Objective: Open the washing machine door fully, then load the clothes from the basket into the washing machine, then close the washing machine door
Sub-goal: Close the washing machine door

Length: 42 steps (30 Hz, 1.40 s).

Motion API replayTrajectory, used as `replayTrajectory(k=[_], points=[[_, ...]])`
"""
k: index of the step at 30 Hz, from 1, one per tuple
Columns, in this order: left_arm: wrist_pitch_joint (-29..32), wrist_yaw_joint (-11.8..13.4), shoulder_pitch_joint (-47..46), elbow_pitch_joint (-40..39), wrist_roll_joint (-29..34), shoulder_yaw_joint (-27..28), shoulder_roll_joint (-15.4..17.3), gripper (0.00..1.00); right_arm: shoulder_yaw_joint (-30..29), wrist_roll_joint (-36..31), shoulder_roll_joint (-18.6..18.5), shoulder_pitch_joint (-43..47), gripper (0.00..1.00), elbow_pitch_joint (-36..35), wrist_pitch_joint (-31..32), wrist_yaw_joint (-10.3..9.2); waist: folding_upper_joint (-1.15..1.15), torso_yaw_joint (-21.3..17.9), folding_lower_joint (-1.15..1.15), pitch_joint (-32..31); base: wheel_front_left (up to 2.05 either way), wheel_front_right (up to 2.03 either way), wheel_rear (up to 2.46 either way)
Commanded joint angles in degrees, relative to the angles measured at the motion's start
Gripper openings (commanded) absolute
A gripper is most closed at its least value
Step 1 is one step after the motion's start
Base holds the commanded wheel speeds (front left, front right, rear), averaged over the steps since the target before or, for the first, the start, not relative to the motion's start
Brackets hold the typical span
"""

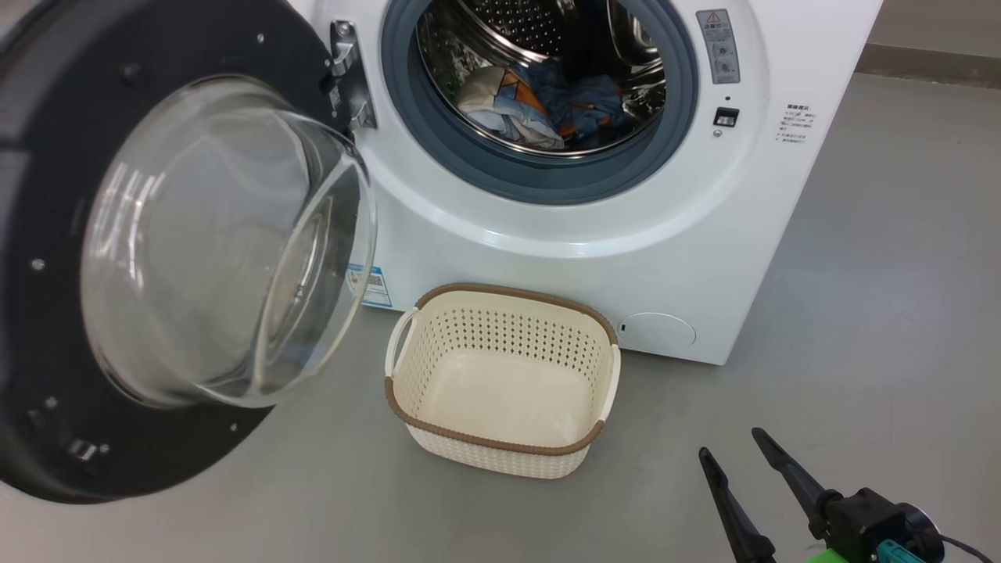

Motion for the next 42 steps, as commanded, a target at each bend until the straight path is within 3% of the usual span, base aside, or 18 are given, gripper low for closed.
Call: replayTrajectory(k=[1,10,22,28,35,42], points=[[1.53,-0.04,1.37,-1.21,-0.56,-0.57,0.44,0.0,1.28,0.16,-0.37,-1.28,1.0,-1.26,-0.27,0.09,0.0,0.03,0.0,-0.01,0.0,0.0,0.0],[5.39,1.35,1.99,-5.13,-0.53,-2.32,-1.7,0.0,1.2,0.23,0.23,-1.68,1.0,-1.31,-0.27,0.09,0.0,-0.63,0.0,0.12,0.0,0.0,0.0],[15.89,5.89,4.43,-20.63,-1.02,-7.35,-7.91,0.0,0.34,0.09,1.77,-2.2,1.0,-1.46,-0.27,0.09,0.0,-2.28,0.0,0.4,0.0,0.0,0.0],[15.23,8.43,4.95,-28.84,-2.85,-7.35,-13.74,0.0,0.29,0.1,2.5,-2.91,1.0,-1.43,-0.27,0.09,0.0,-3.22,0.0,0.88,0.0,0.0,0.0],[13.44,9.52,5.67,-33.57,-2.61,-9.26,-18.32,0.0,0.4,0.21,2.93,-3.58,1.0,-1.51,-0.27,0.09,0.0,-4.9,0.0,1.35,0.0,0.0,0.0],[8.51,8.32,4.79,-34.14,-2.81,-12.21,-20.52,0.0,0.26,0.27,3.19,-4.33,1.0,-1.44,-0.27,0.09,0.0,-7.31,0.0,2.06,0.0,0.0,0.0]])
